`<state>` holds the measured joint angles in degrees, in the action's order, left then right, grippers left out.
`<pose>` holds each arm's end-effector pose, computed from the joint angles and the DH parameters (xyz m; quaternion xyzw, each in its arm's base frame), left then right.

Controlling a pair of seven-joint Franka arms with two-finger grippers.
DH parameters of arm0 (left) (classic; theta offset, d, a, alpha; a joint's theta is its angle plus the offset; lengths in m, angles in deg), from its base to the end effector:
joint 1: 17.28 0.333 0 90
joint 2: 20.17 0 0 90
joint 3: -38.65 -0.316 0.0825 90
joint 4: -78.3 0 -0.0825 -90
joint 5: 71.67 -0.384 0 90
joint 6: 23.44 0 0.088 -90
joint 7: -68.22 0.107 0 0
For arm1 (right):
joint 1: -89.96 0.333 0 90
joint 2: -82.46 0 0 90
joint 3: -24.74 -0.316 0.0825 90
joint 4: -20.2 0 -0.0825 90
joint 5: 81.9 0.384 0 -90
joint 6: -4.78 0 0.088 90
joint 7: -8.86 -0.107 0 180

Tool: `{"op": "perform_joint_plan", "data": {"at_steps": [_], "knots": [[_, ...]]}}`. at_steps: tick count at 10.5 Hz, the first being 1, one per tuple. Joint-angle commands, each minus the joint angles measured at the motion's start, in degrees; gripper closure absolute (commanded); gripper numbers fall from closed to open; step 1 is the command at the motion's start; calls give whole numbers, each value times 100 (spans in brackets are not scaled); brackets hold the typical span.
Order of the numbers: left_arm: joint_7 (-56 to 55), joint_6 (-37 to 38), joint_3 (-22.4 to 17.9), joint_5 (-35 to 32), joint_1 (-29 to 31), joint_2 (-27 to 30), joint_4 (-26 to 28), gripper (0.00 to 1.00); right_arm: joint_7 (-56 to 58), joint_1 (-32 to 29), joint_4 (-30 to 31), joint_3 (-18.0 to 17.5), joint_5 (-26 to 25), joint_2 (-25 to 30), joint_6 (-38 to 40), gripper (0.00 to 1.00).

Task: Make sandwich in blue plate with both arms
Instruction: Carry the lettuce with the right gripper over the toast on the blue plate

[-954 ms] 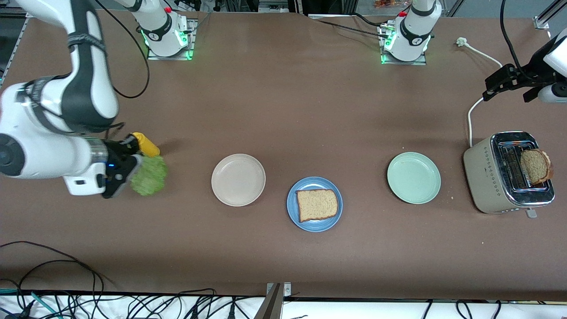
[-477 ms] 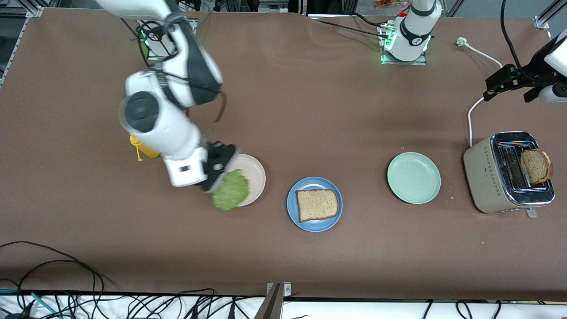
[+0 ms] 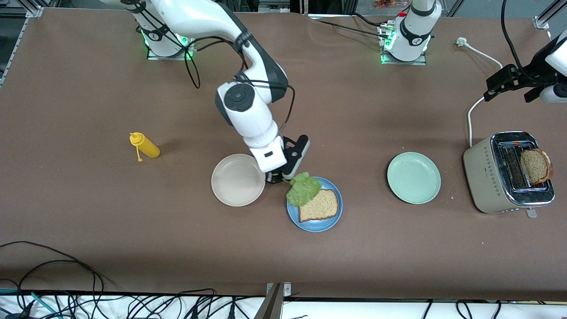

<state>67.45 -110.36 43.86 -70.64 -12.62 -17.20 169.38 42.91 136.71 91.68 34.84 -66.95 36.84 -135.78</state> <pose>0.5329 -0.0085 0.6391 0.9999 0.0016 -0.0106 0.0065 0.6051 0.5021 0.3366 -0.8206 -0.5299 -0.2078 0.0508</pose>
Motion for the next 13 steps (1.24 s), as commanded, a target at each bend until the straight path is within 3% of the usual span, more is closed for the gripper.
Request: {"op": "perform_joint_plan", "data": {"at_steps": [1,8,13], "knots": [[85,69,7,99,44,-78,-161,0,137,-26,-240,-307,26,-702,-1216,100],[94,69,-2,99,52,-78,-161,0,682,98,-442,-325,17,-1537,-2438,100],[94,69,-2,108,52,-78,-161,0,594,62,-442,-316,52,-1714,-2756,100]]}}
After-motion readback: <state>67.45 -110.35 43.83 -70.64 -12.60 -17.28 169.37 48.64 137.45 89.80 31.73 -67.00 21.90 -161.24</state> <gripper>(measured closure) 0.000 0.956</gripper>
